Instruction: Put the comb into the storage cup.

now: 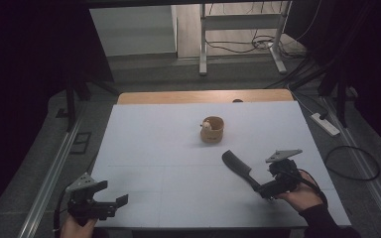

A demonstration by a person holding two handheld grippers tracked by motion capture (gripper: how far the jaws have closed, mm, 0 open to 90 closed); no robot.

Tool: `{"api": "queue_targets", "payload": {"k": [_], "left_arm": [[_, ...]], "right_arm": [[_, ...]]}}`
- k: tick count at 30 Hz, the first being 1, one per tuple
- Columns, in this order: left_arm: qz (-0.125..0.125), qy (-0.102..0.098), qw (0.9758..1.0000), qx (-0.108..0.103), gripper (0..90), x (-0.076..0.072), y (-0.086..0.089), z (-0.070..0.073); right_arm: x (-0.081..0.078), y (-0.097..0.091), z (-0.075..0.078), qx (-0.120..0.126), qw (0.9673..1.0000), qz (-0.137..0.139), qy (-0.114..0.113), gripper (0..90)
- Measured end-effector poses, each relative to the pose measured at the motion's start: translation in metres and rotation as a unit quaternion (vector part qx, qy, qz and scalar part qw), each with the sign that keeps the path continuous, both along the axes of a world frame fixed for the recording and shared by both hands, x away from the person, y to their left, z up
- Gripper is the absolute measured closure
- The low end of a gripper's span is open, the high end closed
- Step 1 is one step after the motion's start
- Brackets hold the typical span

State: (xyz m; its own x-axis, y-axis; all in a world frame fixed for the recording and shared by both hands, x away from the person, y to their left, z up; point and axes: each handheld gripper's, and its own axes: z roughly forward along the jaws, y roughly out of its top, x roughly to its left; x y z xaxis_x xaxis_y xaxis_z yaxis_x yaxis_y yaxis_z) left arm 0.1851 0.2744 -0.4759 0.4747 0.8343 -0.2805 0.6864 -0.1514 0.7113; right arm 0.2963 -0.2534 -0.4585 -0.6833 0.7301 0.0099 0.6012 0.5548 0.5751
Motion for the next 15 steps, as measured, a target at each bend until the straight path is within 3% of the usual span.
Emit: {"api": "queue_targets", "payload": {"k": [15], "left_arm": [[-0.002, 0.001, 1.0000, 0.000, 1.7, 0.000, 0.000, 0.000]], "right_arm": [[0.011, 0.004, -0.019, -0.017, 0.9998, -0.005, 0.007, 0.0]]}}
